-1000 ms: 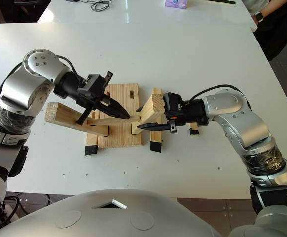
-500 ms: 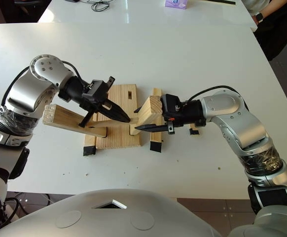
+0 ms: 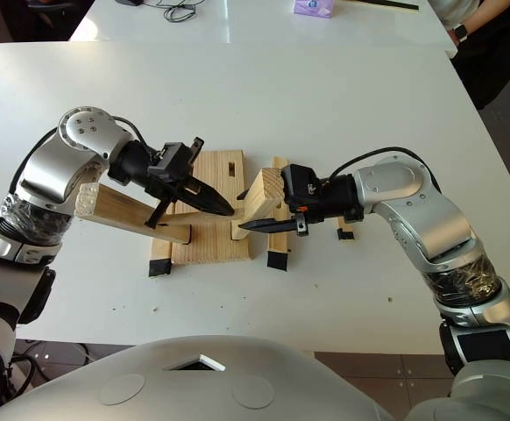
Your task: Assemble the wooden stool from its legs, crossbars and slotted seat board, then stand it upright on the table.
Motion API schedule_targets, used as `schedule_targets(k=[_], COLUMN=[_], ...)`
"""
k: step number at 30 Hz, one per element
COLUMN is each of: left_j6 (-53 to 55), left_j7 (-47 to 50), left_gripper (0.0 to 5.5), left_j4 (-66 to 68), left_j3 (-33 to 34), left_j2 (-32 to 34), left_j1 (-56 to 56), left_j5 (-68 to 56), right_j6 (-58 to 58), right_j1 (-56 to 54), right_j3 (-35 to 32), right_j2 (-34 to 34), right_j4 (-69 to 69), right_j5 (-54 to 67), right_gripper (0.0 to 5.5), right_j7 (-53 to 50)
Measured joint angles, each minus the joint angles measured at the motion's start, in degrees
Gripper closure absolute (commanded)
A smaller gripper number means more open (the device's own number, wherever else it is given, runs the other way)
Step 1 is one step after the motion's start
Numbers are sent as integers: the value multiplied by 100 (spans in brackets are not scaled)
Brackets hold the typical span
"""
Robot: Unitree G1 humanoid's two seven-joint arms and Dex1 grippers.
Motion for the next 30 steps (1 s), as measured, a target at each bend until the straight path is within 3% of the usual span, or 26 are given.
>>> schedule_targets(k=[6,14,19,23,30], left_j6=[23,1267,1365,1682,378], left_j7=[300,847,2145,2401,2795], left_gripper=[550,550,550,550,550], left_j4=[60,457,900,1113,1567], left_j3=[-1,355,2123,2443,2373], left_j2=[-116,-616,-717,-763,-142], left_j1=[9,-357,-1777,-1775,-1250], left_j5=[1,-170,-694,-923,357], right_j6=[1,6,-68,-143,-160], right_j1=[-2,-66,144,170,278], right_j3=[10,-218,-29,-21,-67], right_j2=[-12,-132,-109,-113,-152], right_j4=[6,72,-160,-168,-234], right_j5=[-10,-128,-26,-18,7], right_gripper=[346,346,346,346,346], right_j7=[0,-274,-123,-66,-70])
